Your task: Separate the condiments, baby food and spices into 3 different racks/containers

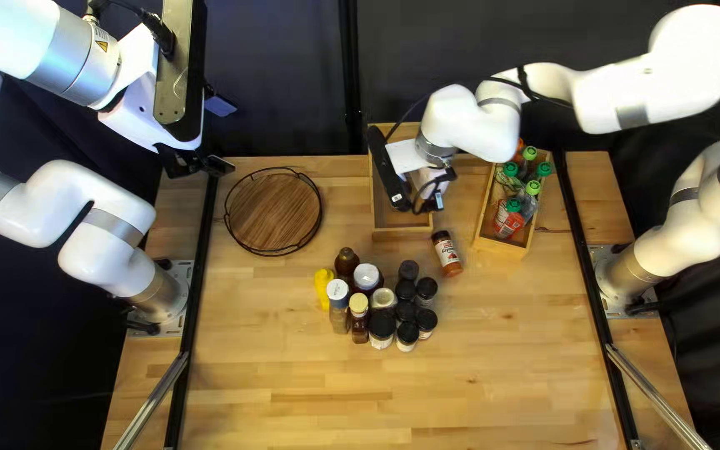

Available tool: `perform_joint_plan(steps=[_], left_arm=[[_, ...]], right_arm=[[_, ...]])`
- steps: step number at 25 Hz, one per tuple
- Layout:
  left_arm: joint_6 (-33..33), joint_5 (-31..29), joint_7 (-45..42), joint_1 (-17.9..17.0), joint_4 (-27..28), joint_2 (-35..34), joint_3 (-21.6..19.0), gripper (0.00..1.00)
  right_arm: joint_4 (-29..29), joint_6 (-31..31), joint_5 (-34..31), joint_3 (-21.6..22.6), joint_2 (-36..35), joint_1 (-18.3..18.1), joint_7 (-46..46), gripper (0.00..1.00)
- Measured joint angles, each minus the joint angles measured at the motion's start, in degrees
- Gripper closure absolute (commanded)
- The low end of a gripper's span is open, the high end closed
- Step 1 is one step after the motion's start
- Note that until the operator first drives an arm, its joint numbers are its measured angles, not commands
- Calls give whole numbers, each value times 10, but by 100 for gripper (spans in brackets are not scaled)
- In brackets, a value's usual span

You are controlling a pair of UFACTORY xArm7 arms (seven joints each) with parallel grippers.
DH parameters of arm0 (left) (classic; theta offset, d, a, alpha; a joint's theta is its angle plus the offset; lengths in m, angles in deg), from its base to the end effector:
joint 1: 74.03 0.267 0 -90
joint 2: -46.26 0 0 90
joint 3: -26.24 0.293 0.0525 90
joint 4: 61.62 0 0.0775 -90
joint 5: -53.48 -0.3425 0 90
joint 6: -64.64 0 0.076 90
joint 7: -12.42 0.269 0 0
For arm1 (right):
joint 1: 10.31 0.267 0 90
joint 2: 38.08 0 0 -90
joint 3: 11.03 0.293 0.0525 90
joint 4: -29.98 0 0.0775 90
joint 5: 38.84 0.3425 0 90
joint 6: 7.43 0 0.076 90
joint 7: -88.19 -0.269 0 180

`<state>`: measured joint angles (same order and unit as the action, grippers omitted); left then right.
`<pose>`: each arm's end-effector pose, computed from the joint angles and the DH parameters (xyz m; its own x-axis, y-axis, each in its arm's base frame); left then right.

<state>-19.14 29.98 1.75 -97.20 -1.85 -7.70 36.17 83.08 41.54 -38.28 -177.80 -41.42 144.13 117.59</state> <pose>0.2980 0.0504 0.4964 0.8518 -0.0536 0.5211 0.0238 -0.9898 -0.1407 0.4629 -0.1010 0.1802 0.9507 0.2901 0.1094 0.2841 -0.9564 0.0676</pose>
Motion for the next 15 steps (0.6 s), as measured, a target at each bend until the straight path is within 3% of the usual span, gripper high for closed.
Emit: perform_joint_plan(steps=[7, 15], left_arm=[[0, 0, 0, 0, 0, 0, 0, 0], [0, 0, 0, 0, 0, 0, 0, 0]], right_arm=[[-49, 1, 7, 40, -40, 15, -192, 0], [-63, -1, -94, 76, -8, 17, -526, 0]])
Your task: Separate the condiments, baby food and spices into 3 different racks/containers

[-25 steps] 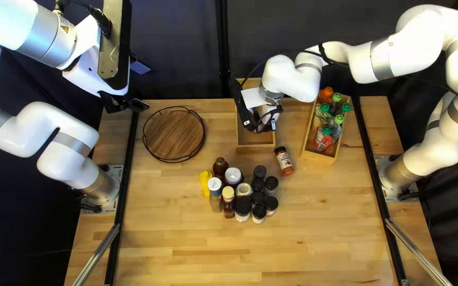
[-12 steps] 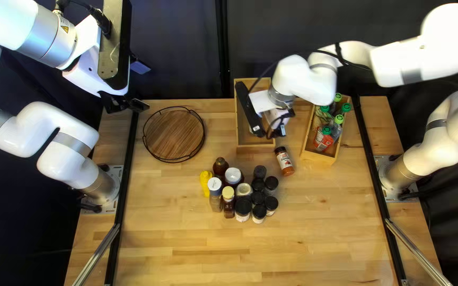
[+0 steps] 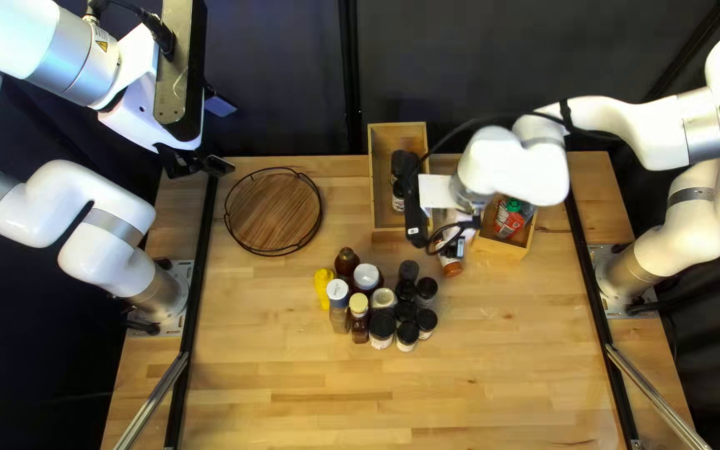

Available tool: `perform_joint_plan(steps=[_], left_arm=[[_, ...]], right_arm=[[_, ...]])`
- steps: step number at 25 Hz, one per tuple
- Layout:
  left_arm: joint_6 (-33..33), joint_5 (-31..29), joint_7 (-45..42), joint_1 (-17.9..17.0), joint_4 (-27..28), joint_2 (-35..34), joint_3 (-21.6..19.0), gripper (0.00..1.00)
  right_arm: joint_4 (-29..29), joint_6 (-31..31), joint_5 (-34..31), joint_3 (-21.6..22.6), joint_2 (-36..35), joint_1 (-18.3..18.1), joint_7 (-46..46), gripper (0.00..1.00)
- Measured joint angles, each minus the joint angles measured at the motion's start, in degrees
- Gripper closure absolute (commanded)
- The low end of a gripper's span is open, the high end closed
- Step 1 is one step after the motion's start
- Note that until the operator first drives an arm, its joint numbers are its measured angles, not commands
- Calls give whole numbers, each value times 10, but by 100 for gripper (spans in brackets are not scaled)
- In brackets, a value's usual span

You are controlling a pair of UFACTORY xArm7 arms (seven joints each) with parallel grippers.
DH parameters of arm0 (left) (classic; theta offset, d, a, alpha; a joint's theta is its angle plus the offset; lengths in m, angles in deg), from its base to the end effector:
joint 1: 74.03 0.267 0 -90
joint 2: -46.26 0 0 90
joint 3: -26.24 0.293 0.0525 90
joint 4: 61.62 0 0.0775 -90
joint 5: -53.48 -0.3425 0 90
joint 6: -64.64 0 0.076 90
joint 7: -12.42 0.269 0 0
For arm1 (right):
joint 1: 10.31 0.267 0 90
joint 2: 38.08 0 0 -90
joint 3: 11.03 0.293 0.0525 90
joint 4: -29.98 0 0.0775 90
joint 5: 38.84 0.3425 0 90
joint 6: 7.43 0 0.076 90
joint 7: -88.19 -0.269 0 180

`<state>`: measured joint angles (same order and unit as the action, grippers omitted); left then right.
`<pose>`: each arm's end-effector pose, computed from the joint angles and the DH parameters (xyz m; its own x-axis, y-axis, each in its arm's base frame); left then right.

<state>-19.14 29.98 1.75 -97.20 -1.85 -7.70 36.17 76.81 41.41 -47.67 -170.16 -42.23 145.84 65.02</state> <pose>0.2980 0.0504 0.4964 0.8518 -0.0536 0.5211 0.0238 -0.9898 -0.1407 0.4306 -0.0495 0.1416 0.9357 -0.3439 0.0788 -0.3515 -0.9281 0.1232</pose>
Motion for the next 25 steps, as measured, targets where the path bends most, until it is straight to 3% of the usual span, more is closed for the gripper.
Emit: perform_joint_plan(steps=[6, 25], left_arm=[[0, 0, 0, 0, 0, 0, 0, 0], [0, 0, 0, 0, 0, 0, 0, 0]], right_arm=[[-30, -21, -53, -1, 33, -4, -117, 0], [-81, -134, -92, -7, 68, -8, -134, 0]])
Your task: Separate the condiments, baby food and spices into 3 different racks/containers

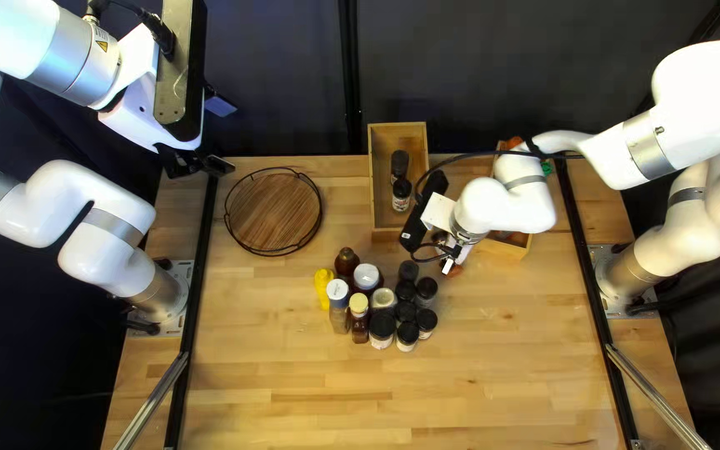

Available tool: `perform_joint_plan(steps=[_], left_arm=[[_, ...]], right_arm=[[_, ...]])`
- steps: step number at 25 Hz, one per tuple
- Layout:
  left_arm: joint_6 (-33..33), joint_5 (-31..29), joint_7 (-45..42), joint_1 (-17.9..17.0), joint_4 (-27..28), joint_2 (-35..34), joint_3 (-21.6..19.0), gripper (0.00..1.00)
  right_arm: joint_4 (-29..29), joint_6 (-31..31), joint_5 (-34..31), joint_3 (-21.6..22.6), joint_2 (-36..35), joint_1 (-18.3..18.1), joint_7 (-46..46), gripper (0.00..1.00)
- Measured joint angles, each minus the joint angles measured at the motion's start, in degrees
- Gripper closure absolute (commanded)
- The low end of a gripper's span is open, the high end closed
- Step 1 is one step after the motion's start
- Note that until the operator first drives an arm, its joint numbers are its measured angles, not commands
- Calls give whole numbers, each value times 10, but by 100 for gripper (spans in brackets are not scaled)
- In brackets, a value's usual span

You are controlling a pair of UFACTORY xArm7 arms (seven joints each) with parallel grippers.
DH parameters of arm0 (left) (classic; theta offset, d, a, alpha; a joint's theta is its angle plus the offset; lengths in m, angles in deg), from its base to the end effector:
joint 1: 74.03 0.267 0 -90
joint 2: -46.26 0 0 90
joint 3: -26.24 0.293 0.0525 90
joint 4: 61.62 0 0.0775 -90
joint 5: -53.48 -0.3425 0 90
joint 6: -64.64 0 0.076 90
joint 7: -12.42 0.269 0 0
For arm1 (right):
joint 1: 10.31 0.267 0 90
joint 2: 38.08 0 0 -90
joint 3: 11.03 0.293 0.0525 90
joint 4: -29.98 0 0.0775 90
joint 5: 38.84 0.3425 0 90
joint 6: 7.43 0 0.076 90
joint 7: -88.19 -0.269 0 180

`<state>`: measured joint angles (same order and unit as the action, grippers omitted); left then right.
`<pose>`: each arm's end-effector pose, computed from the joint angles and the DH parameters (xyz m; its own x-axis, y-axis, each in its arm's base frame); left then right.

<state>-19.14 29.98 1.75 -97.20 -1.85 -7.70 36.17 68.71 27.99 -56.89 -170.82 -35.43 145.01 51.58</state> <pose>0.2980 0.0504 0.4964 0.8518 -0.0536 0.5211 0.0238 -0.9898 -0.1407 0.4105 -0.0581 0.0614 0.8942 -0.4373 0.0959 -0.4470 -0.8838 0.1380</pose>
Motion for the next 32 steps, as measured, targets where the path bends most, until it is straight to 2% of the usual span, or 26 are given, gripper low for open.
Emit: perform_joint_plan(steps=[13, 22, 23, 24, 25, 26, 32], left_arm=[[0, 0, 0, 0, 0, 0, 0, 0], [0, 0, 0, 0, 0, 0, 0, 0], [0, 0, 0, 0, 0, 0, 0, 0], [0, 0, 0, 0, 0, 0, 0, 0], [0, 0, 0, 0, 0, 0, 0, 0], [0, 0, 0, 0, 0, 0, 0, 0], [0, 0, 0, 0, 0, 0, 0, 0]], right_arm=[[-24, -56, -72, -10, 26, 8, -97, 0], [-21, -90, -113, -22, 57, 13, -140, 0], [-21, -93, -116, -24, 60, 13, -145, 6], [-21, -96, -119, -25, 62, 14, -148, 22], [-21, -99, -121, -26, 64, 14, -151, 56], [-21, -100, -122, -26, 64, 15, -153, 95], [-27, -100, -124, -25, 58, 19, -170, 99]])
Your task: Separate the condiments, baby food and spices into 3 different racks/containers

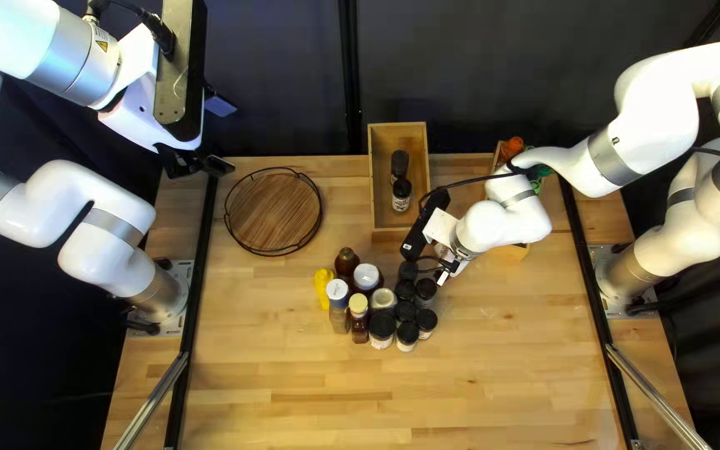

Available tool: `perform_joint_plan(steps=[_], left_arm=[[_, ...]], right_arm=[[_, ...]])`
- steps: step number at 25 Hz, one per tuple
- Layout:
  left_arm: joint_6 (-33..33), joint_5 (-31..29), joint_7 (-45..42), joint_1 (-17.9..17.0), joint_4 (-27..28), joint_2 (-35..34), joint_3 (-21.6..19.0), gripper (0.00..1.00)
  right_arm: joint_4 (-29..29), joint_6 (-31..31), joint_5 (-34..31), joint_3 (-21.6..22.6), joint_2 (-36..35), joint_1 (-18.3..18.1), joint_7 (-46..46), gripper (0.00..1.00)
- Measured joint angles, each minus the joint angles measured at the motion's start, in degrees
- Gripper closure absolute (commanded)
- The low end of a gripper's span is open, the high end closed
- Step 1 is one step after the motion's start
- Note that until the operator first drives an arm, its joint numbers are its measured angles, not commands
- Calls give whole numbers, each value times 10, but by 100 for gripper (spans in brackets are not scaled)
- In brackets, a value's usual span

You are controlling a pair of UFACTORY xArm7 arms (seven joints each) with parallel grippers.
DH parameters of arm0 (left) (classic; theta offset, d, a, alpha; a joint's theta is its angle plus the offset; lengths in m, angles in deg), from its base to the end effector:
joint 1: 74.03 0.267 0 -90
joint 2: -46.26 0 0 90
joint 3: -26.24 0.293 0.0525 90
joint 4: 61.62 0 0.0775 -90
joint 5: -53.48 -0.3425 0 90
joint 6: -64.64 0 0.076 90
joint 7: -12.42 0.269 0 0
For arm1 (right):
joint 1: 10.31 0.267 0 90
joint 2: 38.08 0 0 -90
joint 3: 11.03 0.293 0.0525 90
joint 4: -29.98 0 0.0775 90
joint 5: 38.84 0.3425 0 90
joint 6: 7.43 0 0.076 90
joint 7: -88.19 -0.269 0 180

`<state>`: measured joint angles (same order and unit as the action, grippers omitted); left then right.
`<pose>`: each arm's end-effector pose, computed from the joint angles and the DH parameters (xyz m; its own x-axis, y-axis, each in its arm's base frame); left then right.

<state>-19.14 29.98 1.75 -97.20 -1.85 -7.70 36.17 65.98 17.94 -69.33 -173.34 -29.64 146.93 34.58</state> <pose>0.2980 0.0504 0.4964 0.8518 -0.0536 0.5211 0.0238 -0.9898 -0.1407 0.4128 -0.0506 0.0205 0.8450 -0.5089 0.1645 -0.5286 -0.8414 0.1126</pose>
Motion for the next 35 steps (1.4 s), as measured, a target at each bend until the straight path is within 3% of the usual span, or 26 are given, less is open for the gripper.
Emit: perform_joint_plan(steps=[11, 18, 23, 28, 35], left_arm=[[0, 0, 0, 0, 0, 0, 0, 0], [0, 0, 0, 0, 0, 0, 0, 0], [0, 0, 0, 0, 0, 0, 0, 0], [0, 0, 0, 0, 0, 0, 0, 0], [0, 0, 0, 0, 0, 0, 0, 0]], right_arm=[[-53, 46, 50, 40, -102, 40, -48, 100], [-59, 148, 141, 24, -229, 78, 44, 100], [-8, 200, 162, -29, -252, 69, 158, 100], [75, 221, 169, -88, -215, 37, 255, 100], [193, 248, 137, -123, -110, -3, 233, 100]])
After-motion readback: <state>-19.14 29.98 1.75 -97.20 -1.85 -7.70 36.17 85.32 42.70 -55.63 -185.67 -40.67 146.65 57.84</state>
